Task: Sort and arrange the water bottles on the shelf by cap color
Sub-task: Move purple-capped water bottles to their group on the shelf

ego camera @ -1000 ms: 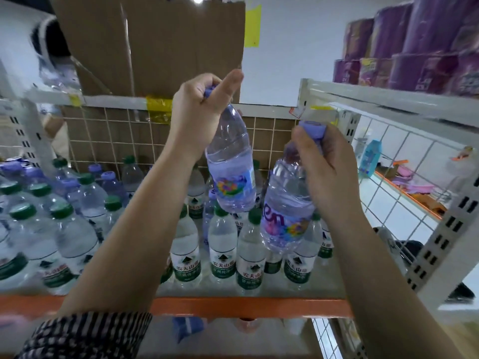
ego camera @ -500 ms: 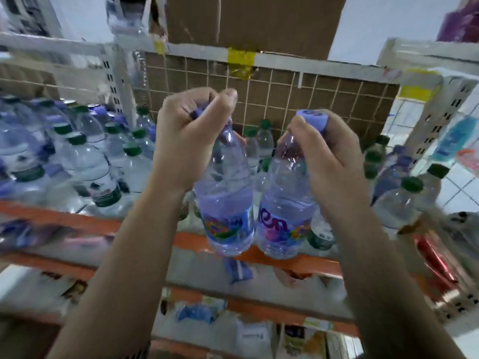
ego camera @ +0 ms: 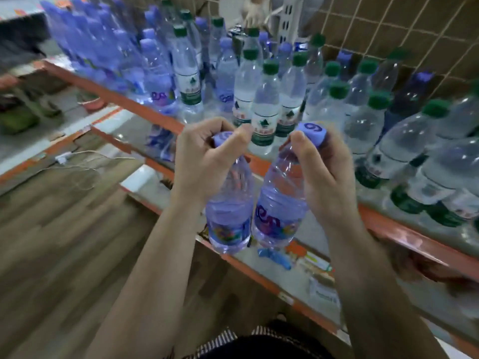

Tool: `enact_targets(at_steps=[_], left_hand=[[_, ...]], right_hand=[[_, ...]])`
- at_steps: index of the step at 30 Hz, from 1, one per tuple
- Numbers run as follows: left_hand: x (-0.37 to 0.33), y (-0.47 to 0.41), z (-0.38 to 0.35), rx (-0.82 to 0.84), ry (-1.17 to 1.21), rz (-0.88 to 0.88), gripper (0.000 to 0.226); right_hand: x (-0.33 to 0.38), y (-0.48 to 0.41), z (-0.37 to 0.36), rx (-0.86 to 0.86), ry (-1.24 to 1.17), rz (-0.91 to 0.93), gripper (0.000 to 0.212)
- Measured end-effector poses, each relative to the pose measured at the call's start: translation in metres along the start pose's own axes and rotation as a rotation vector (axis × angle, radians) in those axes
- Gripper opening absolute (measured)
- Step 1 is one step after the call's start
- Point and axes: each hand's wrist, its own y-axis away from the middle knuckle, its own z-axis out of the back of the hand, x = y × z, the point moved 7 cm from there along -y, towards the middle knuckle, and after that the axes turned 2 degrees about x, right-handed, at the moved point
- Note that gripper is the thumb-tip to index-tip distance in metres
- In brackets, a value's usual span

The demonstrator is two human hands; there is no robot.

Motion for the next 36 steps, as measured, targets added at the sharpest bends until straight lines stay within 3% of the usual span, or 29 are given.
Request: enact_targets(at_steps=[9, 20, 26, 36], left_hand=[[0.054, -0.038, 0.096, -0.202, -0.140, -0.001, 0.050], [0.118, -0.164, 0.137, -0.262, -0.133, -0.001, 0.043], [0.135, -0.210, 0.140, -0.249, -0.126, -0.047, 0.045], [0.171, -0.259, 0.129, -0.092, -0.049, -0.084, 0.045]], right_hand=[[-0.044, -0.061, -0.115, 0.152, 0.060, -0.003, 0.030], [-0.082, -0.192, -0.173, -0.003, 0.272, 0.141, 0.011], [-0.113, -0.244, -0.190, -0.049, 0.392, 0.102, 0.023], [-0.145, -0.264, -0.183, -0.199, 0.515, -0.037, 0.029]])
